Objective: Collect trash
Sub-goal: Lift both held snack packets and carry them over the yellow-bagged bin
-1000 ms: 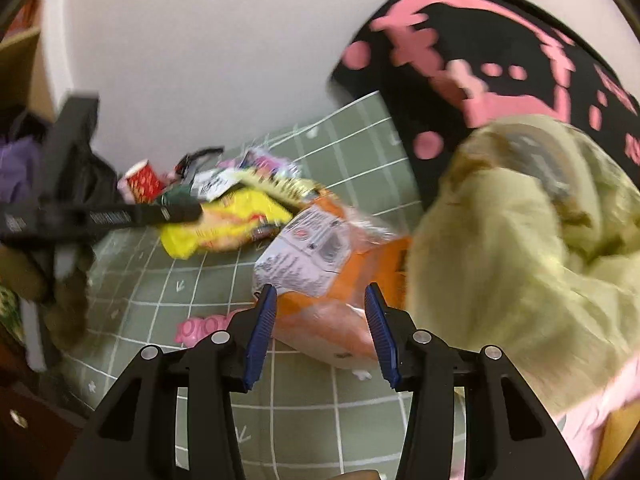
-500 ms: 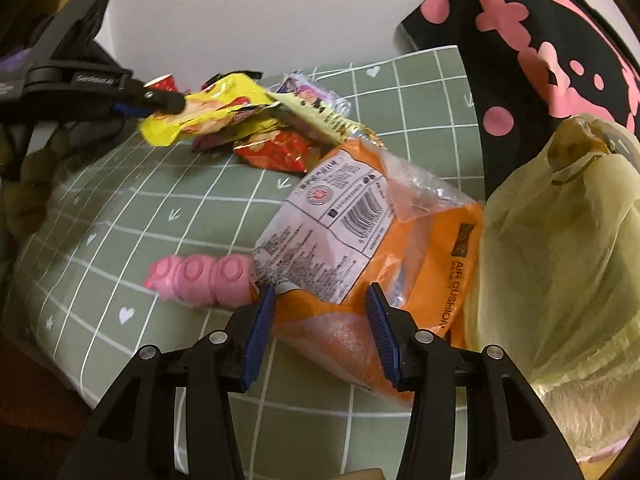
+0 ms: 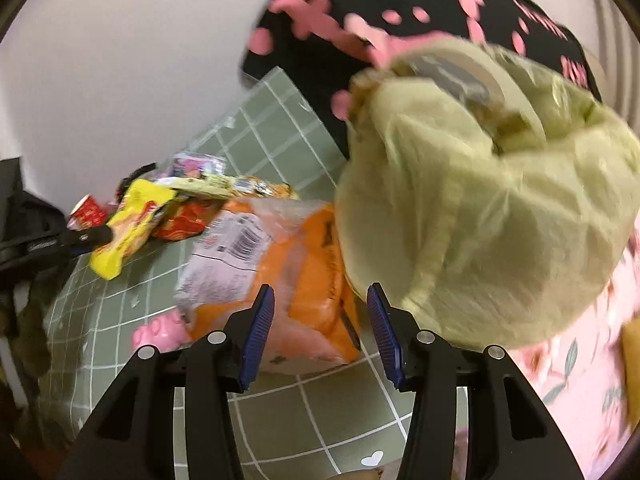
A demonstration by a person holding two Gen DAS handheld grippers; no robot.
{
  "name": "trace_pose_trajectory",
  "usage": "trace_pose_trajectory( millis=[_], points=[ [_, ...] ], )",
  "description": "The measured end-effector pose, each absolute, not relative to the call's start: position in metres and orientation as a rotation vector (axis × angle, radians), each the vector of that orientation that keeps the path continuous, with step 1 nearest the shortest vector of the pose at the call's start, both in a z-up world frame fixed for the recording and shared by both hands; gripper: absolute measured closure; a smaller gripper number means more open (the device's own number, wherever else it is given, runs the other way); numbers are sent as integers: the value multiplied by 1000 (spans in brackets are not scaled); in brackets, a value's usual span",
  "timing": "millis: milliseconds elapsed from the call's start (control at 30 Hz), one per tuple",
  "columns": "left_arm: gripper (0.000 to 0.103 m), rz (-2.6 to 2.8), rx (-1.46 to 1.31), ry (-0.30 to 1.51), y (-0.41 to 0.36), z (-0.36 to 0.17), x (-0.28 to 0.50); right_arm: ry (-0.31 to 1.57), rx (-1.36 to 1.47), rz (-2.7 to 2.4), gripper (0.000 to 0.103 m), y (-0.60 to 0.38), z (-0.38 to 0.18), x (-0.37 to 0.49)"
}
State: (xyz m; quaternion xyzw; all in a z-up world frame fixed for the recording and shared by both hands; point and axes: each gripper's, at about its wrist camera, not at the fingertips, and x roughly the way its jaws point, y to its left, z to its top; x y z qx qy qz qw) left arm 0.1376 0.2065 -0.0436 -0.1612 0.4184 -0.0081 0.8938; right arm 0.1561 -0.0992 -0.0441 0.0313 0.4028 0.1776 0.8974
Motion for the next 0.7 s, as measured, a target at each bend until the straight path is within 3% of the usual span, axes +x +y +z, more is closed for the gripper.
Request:
trace_pose_trajectory(
  millis=[467,500,600,700],
  points=[
    [77,-34,-312,876,204,-46,138,972,154,371,59,-87,-83,167],
    [77,-34,-312,875,204,-46,138,965,142,385,74,-85,-82,166],
    [77,-33,-314,851,206,-39,138,946,73,413,93,-77,-74,166],
    [78,-22,-310,819,207,-29,137,903,48,454,98,-70,-57,169]
  ],
)
